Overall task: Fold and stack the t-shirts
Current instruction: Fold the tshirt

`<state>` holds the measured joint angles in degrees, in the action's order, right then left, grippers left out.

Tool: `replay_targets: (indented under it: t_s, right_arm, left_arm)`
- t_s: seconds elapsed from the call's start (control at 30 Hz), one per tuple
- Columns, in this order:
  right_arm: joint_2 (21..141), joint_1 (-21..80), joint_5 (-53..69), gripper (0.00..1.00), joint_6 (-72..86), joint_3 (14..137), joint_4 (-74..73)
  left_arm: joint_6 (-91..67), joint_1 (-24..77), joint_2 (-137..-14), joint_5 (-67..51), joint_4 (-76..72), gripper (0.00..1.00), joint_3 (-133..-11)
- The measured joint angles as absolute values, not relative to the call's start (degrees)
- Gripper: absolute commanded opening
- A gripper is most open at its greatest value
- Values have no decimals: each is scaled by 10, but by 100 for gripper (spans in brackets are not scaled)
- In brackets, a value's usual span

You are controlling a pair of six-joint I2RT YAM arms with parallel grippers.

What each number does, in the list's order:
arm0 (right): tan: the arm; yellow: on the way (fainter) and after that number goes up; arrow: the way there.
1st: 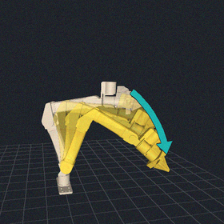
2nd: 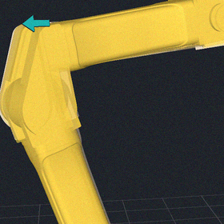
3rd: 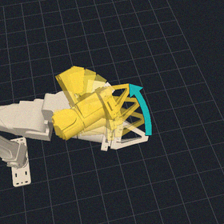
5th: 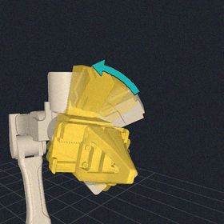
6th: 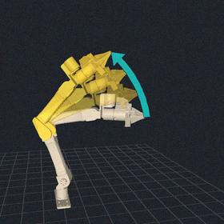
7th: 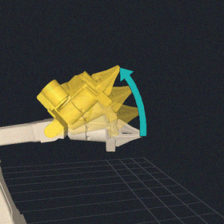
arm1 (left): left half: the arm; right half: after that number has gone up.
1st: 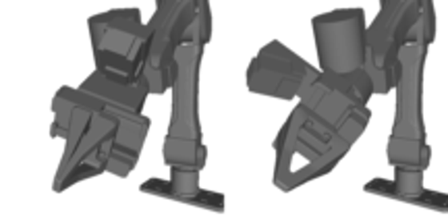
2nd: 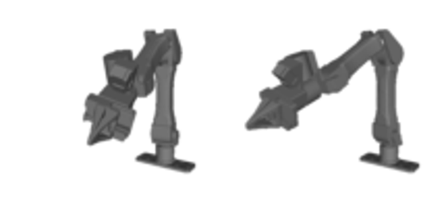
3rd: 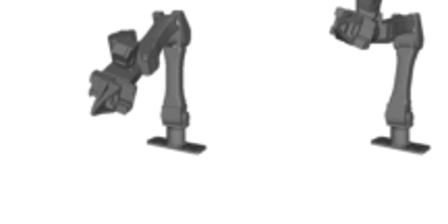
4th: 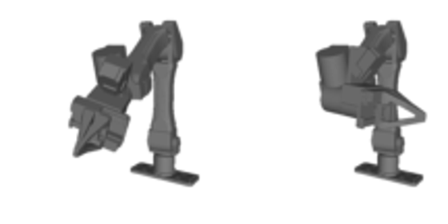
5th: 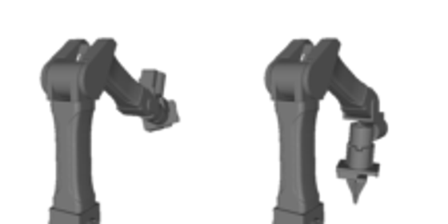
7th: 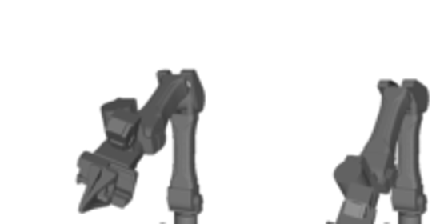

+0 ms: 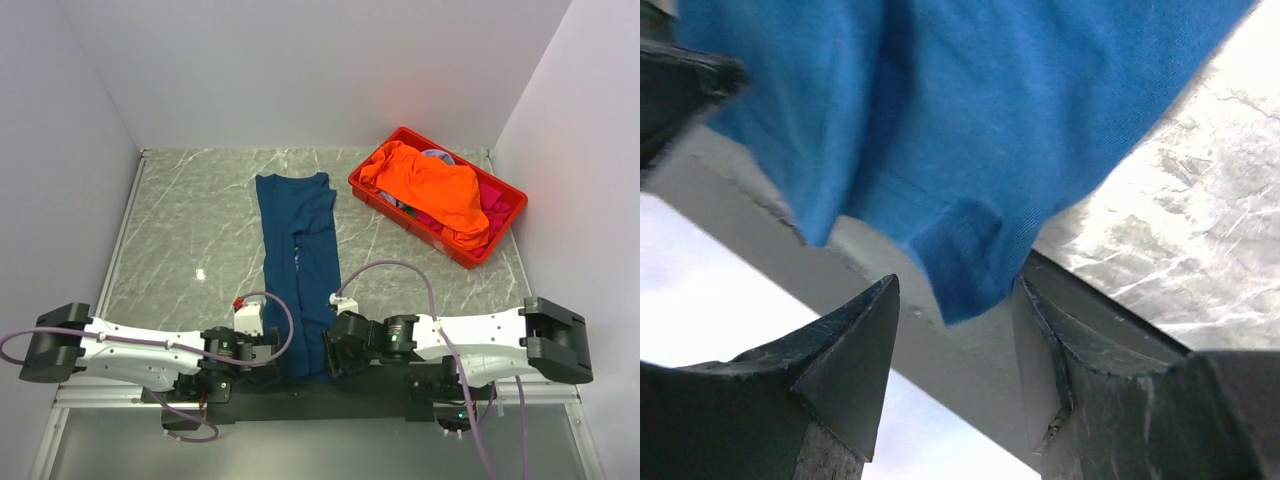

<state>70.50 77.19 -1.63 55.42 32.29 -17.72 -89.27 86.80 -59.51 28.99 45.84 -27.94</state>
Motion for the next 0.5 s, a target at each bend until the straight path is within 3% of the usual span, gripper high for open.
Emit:
replay_targets:
  t_s: [0.27, 0.5]
  right_arm:
    - [627, 771, -48, 60, 572, 322, -185]
    - [688, 761, -60, 60, 574, 322, -185]
  left_arm:
    - [-895, 868, -561, 279, 446, 79, -274]
    - [-893, 868, -557, 264, 427, 77, -265]
